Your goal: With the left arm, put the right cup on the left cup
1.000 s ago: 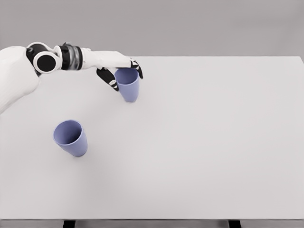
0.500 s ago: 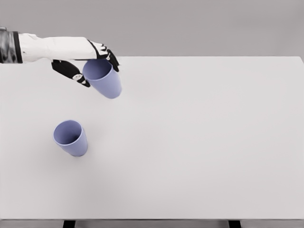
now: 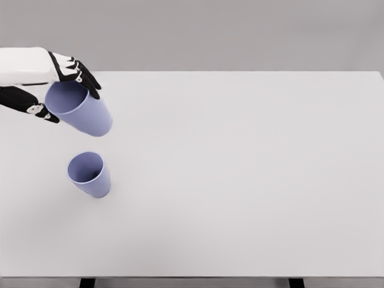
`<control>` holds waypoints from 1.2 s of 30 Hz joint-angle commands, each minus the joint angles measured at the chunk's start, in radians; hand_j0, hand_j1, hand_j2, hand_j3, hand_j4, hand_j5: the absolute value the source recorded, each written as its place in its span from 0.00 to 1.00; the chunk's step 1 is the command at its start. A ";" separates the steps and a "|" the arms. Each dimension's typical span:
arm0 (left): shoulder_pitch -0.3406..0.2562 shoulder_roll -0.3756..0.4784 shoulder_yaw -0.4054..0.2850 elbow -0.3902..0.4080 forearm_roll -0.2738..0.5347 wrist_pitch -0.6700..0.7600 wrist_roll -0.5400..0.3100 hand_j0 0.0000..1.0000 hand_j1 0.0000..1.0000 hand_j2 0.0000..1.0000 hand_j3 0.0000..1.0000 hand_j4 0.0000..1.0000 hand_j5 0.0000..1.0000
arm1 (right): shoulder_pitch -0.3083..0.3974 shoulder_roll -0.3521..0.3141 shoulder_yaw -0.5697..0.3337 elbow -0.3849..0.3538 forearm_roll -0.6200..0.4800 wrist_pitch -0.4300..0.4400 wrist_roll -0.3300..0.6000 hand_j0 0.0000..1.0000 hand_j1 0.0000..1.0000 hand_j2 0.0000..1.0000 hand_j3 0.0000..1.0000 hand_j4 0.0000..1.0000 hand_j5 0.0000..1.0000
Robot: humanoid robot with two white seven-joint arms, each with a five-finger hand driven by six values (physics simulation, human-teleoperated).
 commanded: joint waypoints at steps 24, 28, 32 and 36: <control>0.061 0.113 -0.015 -0.043 0.053 -0.026 -0.039 0.55 0.55 0.55 0.55 0.55 0.55 | 0.002 0.000 0.000 0.000 0.001 -0.001 0.000 1.00 1.00 1.00 1.00 1.00 1.00; 0.060 0.113 -0.015 -0.041 0.055 -0.020 -0.039 0.55 0.55 0.55 0.55 0.55 0.55 | 0.000 0.000 0.000 0.001 0.001 -0.001 0.000 1.00 1.00 1.00 1.00 1.00 1.00; 0.060 0.112 -0.015 -0.041 0.030 -0.015 -0.039 0.55 0.55 0.55 0.55 0.55 0.55 | 0.000 0.000 0.000 0.000 0.001 -0.001 0.000 1.00 1.00 1.00 1.00 1.00 1.00; 0.061 0.090 -0.015 -0.041 0.027 -0.013 -0.039 0.55 0.55 0.55 0.55 0.55 0.55 | 0.000 0.000 0.000 0.000 0.001 -0.001 0.000 1.00 1.00 1.00 1.00 1.00 1.00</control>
